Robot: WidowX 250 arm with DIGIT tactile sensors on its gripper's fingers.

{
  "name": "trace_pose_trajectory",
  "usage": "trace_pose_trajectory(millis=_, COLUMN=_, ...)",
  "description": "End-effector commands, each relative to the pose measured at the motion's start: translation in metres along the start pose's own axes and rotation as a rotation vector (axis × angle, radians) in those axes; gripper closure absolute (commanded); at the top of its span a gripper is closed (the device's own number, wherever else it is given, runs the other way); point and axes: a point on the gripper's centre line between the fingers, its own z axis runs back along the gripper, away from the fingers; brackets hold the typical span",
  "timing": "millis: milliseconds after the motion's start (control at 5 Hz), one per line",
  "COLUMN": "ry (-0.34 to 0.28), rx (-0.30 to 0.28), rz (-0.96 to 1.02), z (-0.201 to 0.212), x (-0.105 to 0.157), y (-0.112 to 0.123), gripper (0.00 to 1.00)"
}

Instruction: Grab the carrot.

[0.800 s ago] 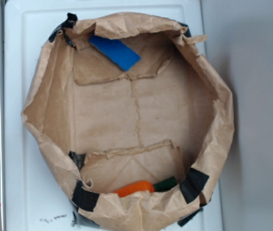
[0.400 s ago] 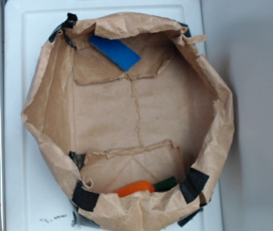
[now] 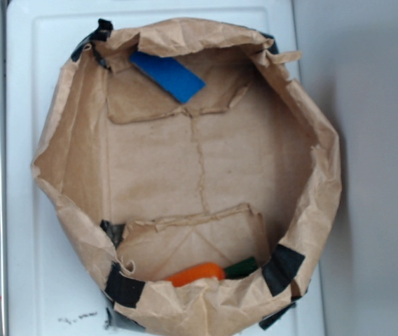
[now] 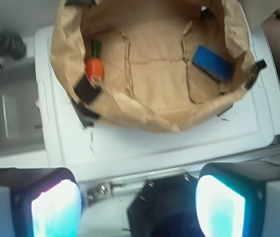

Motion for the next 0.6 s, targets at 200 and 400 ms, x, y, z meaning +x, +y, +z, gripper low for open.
trace_pose_trajectory(millis=200, ry=-0.115, rx=-0.048, rz=-0.061, z=-0.047, x=0.066, y=0.017, gripper=0.0)
trace_pose_trajectory(millis=400, ry=-0.089, rx=0.006, rz=-0.082, z=-0.087, x=0.082, y=0.011, gripper=0.0)
